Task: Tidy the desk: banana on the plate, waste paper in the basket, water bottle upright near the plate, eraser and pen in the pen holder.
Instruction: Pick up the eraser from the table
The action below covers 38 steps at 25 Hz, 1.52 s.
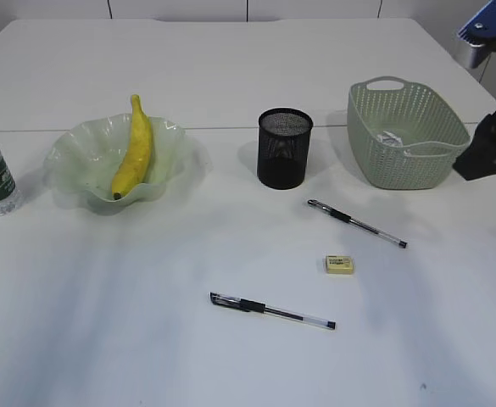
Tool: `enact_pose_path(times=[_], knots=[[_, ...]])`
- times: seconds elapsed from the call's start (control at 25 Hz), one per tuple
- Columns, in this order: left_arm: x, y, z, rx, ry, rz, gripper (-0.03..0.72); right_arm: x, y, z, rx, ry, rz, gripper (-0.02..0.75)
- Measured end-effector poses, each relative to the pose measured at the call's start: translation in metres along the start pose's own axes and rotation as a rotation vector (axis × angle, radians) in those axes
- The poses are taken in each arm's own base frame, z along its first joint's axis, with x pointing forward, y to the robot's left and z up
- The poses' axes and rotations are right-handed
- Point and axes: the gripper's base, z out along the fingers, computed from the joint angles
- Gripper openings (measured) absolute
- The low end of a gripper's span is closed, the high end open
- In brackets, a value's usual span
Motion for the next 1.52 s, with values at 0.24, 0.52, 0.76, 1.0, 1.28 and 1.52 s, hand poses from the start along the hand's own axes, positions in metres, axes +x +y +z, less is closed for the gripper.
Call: enact_pose_path(times=[0.24, 0.52, 0.76, 1.0, 1.28, 1.52], knots=[[0.002, 0.000, 0.000, -0.003, 0.025, 0.000, 0.538, -0.005, -0.001, 0.014, -0.027, -0.034, -0.117, 0.539], [0.003, 0.000, 0.000, -0.003, 0.037, 0.024, 0.538, -0.009, 0.002, 0.030, -0.088, -0.071, -0.341, 0.537], [0.006, 0.001, 0.000, -0.006, 0.064, 0.032, 0.538, -0.014, 0.003, 0.044, -0.128, -0.131, -0.386, 0.536], [0.006, 0.001, 0.000, -0.007, 0.069, 0.032, 0.538, -0.021, 0.014, 0.067, -0.197, -0.152, -0.442, 0.536], [0.006, 0.001, 0.000, -0.007, 0.069, 0.032, 0.538, -0.034, 0.034, 0.096, -0.235, -0.150, -0.546, 0.536], [0.006, 0.001, 0.000, -0.007, 0.071, 0.032, 0.538, -0.032, 0.042, 0.120, -0.292, -0.123, -0.541, 0.536]])
